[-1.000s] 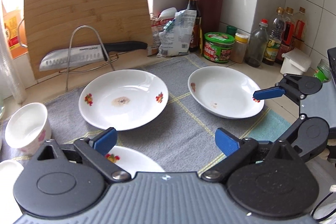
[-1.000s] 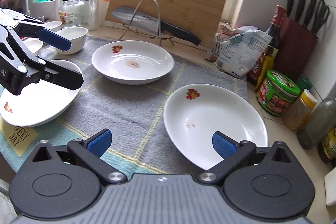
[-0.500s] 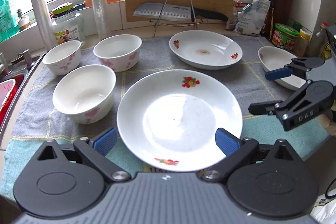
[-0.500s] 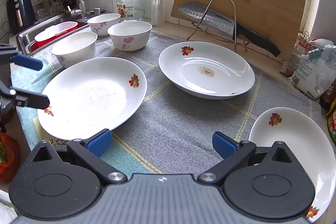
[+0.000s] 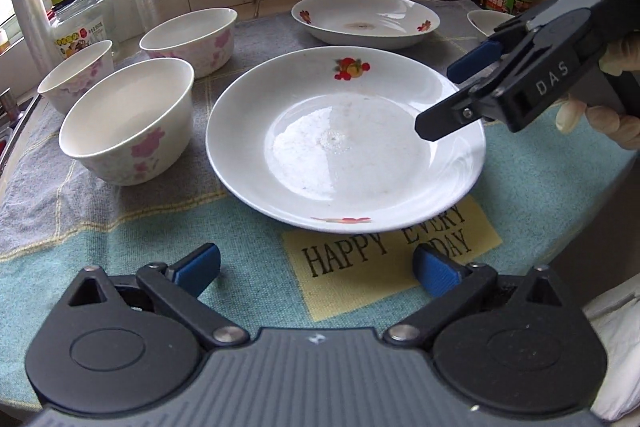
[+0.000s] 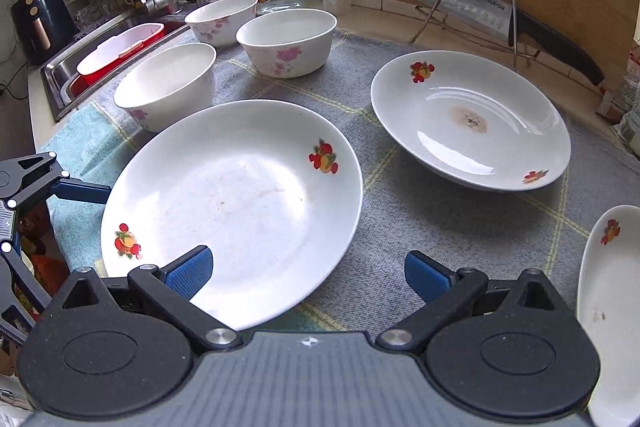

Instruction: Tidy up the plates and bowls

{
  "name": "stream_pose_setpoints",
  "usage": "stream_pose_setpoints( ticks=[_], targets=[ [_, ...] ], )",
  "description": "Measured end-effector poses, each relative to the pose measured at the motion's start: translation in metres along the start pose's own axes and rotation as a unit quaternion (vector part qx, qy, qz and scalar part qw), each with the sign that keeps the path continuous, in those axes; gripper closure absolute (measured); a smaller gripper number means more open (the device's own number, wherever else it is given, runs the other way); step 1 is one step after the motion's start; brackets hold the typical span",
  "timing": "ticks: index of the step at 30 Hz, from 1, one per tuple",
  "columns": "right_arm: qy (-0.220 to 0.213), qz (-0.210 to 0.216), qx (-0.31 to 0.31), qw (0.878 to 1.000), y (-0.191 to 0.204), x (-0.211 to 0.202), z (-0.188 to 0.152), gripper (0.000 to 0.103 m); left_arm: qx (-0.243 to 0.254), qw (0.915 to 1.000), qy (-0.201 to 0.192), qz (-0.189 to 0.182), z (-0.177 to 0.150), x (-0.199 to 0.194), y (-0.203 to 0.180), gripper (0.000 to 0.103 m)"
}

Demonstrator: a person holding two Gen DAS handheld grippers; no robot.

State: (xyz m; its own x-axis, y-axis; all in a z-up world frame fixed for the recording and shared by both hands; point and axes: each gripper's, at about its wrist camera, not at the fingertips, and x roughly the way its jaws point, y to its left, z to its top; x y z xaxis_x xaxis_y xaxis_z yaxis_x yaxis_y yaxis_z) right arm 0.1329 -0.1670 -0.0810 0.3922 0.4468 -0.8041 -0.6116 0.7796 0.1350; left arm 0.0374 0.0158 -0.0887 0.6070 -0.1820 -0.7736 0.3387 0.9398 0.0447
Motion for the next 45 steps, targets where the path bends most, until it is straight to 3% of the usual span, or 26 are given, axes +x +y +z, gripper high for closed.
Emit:
stream_pose_setpoints(
  ticks=[9,29,40,45],
  targets=[
    [0.025,-0.009,-0.001,1.0,-0.001,0.017,0.008,0.0,-0.007,0.9997,-0.013,-0.018,0.007,0.01,0.007,0.0],
    [0.055,-0.026,-0.016,0.998,0.006,0.026,0.02,0.0,0.037,0.9966,-0.048,-0.055,0.005,0.012,0.014,0.0],
    [0.031,0.036,0.013,0.999,-0.006,0.025,0.032,0.0,0.076,0.9917,-0.053,-0.089,0.004,0.011,0.031,0.0],
    [0.02,0.084,0.046,0.995,-0.018,0.026,0.035,0.0,0.084,0.9904,-0.053,-0.096,0.004,0.011,0.036,0.0]
  ],
)
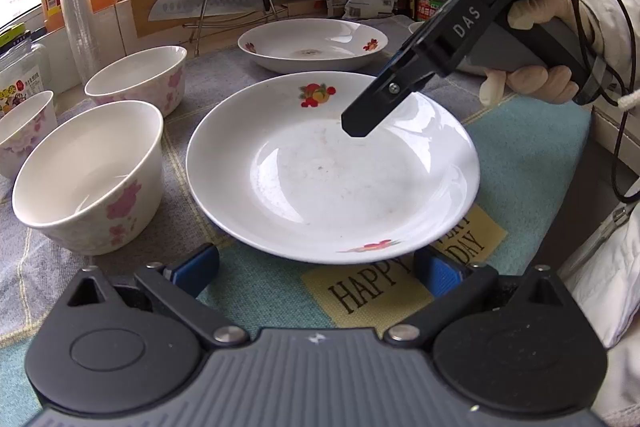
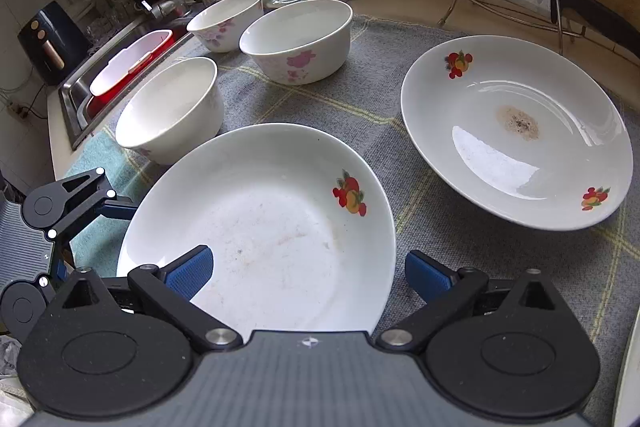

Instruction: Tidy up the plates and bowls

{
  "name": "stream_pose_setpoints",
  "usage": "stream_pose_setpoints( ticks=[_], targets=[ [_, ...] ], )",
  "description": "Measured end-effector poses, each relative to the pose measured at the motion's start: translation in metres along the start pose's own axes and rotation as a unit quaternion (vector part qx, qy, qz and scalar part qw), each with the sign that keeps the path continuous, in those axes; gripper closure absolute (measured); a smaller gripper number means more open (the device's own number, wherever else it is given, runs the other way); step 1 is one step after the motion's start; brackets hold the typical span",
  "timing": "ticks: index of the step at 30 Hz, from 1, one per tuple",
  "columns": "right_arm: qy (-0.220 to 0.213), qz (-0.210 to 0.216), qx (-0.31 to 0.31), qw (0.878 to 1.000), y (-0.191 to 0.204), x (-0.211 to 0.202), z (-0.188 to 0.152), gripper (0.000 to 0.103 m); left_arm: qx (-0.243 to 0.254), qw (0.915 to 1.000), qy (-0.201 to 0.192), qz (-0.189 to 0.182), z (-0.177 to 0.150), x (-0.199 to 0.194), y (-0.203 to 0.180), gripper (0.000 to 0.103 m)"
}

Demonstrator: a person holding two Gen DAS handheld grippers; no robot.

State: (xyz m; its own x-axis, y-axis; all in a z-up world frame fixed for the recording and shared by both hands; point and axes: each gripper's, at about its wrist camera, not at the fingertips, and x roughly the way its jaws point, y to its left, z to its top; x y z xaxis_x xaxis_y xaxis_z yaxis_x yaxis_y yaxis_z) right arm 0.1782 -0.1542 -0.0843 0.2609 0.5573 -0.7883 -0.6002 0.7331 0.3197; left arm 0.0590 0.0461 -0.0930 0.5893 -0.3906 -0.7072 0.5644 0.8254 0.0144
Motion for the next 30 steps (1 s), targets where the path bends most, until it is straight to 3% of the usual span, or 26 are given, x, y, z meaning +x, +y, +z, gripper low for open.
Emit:
stream_pose_setpoints(
  ticks=[12,30],
  targets=[
    [0.007,0.081,0.026,0.996,-0.013,0.0,0.01,0.001,0.021,0.9998,-0.004,0.002,0.004,0.002,0.001,0.0],
    [0.026,0.096,0.028,0.995,-0.021,0.003,0.015,0.01,0.054,0.9982,-0.02,-0.014,0.002,0.002,0.002,0.0]
  ],
)
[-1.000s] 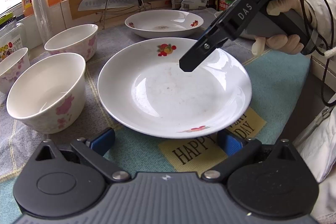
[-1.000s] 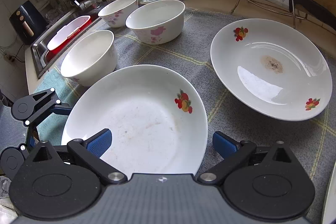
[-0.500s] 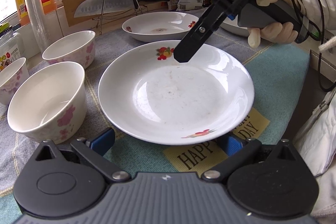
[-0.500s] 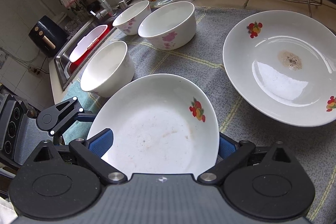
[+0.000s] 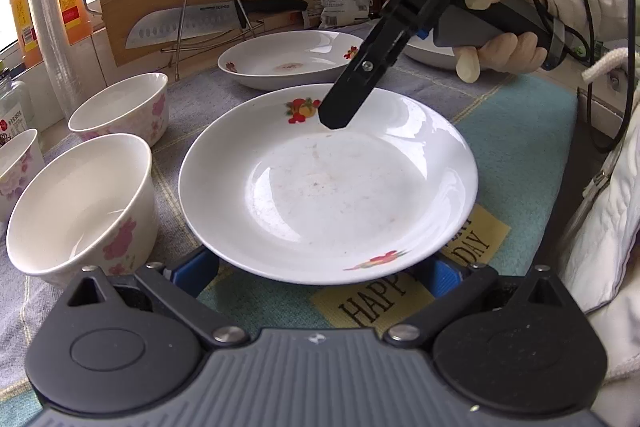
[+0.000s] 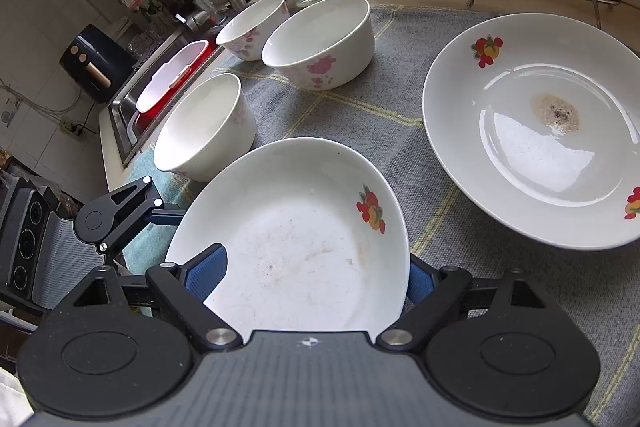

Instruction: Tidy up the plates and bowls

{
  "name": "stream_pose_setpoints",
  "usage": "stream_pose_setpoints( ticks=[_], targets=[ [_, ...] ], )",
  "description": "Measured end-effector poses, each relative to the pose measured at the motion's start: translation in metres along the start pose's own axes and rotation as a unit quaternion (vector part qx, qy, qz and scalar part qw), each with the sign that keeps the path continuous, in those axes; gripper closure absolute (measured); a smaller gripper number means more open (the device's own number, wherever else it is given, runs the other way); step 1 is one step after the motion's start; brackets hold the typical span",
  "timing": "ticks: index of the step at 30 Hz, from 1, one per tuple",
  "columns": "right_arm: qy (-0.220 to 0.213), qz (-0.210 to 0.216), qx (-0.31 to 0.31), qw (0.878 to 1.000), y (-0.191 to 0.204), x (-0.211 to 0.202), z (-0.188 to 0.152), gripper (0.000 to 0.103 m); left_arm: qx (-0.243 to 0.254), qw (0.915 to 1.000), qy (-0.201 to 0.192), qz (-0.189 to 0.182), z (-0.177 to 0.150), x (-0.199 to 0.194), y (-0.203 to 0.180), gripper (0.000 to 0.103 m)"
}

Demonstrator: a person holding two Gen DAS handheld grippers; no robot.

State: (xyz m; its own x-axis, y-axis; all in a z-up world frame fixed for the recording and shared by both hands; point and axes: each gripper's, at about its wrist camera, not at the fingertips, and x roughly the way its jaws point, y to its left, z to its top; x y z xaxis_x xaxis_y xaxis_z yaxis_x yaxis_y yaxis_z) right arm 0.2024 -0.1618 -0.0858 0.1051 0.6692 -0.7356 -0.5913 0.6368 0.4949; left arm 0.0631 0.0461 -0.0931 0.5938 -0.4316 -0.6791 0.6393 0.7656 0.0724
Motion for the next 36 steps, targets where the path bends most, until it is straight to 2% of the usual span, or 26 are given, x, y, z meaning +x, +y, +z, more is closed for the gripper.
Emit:
stream_pose_setpoints(
  ticks=[15,36],
  targets=[
    [0.016,-0.004,0.009,1.0,0.001,0.002,0.002,0.01,0.01,0.9998,-0.006,-0.014,0.0,0.002,0.004,0.0],
    [0.003,-0.003,0.073,0.997,0.001,-0.01,-0.004,0.011,0.025,0.9992,0.006,-0.03,0.004,0.003,0.006,0.001]
  ],
)
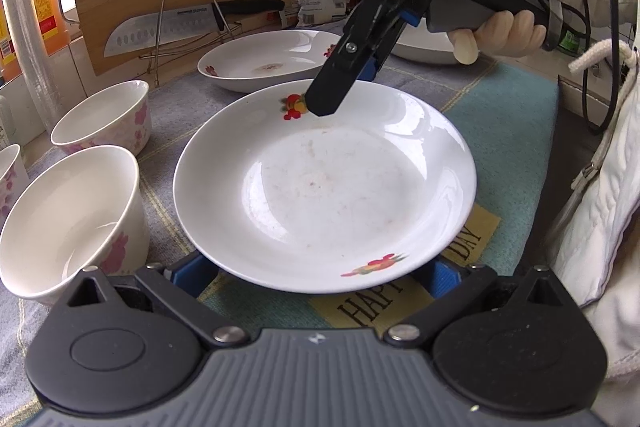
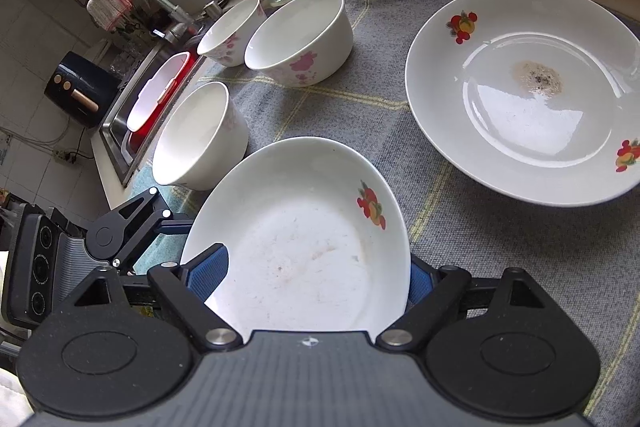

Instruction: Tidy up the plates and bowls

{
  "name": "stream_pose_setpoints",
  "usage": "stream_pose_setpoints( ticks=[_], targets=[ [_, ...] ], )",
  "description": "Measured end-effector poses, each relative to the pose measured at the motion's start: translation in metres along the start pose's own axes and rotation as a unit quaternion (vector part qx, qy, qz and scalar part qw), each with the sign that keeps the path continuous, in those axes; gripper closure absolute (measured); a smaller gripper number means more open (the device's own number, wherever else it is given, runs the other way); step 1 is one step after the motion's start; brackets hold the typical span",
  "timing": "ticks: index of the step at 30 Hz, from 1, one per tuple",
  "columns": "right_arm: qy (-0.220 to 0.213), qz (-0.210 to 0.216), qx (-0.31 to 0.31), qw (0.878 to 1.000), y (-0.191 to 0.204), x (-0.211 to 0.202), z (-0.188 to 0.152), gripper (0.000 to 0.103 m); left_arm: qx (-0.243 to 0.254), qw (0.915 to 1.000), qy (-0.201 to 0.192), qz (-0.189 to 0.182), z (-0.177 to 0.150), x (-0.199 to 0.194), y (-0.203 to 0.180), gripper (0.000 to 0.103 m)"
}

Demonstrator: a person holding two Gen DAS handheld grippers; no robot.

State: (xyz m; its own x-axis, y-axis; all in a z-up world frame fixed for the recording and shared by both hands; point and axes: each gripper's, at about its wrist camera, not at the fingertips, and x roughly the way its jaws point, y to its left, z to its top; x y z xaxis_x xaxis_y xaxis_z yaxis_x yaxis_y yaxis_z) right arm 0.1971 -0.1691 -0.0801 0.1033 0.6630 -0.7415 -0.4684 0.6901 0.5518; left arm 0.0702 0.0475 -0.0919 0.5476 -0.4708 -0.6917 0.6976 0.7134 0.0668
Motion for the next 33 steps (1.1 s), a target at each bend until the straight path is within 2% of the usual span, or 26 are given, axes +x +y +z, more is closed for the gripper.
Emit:
stream_pose_setpoints(
  ticks=[8,19,33],
  targets=[
    [-0.008,-0.013,0.013,1.0,0.002,-0.003,-0.007,0.011,0.004,0.9998,-0.001,-0.019,0.002,0.0,0.004,0.001],
    [-0.042,-0.034,0.044,0.998,0.002,-0.02,-0.024,0.01,0.019,0.9983,-0.005,-0.054,0.012,0.0,0.008,0.001],
    [-0.058,-0.045,0.036,0.997,-0.014,-0.055,-0.028,0.01,0.018,0.9985,-0.02,-0.048,0.039,0.007,-0.006,0.001]
  ],
)
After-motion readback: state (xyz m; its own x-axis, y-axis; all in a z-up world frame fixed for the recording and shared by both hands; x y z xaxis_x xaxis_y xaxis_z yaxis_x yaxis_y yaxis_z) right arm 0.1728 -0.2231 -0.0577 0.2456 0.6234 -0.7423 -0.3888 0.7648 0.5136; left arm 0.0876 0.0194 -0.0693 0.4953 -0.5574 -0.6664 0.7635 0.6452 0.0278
